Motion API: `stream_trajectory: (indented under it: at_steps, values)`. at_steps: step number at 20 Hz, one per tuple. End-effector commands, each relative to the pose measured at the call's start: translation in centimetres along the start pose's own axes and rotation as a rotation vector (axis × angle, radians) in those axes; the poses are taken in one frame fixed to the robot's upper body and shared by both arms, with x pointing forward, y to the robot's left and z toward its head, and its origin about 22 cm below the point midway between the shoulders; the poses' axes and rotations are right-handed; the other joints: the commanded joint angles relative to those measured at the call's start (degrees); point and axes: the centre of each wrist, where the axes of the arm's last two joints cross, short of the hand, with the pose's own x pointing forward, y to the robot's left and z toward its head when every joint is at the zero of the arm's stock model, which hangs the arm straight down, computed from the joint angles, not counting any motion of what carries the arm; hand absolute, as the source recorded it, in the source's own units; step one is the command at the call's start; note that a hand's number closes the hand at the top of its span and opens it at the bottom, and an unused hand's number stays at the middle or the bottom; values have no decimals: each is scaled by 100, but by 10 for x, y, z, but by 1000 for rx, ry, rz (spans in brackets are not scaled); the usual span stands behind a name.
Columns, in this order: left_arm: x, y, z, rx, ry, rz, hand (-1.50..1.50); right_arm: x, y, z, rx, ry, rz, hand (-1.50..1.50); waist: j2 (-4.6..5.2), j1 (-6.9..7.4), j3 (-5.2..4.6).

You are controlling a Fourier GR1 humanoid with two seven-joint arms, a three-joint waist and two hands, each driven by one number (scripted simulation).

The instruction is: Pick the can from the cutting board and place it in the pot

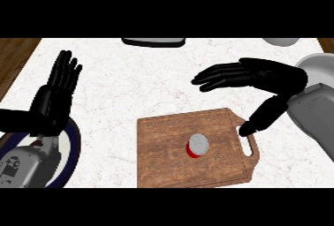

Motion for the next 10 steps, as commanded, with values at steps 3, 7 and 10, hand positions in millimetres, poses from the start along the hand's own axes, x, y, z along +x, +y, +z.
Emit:
stream_trajectory:
  at_steps: [3, 7, 10]
  values:
    - [1, 6, -13, 12, 0, -11, 0, 0, -10, -21, 340, -37, 111, -150, -75, -106, -19]
    - [-9, 19, -16, 41, 12, -4, 0, -25, 21, -19, 384, -67, 136, -150, -94, -235, -21]
    - [0, 15, -14, 29, 33, -4, 0, -26, 16, -40, 453, 6, 181, -150, -147, -223, -22]
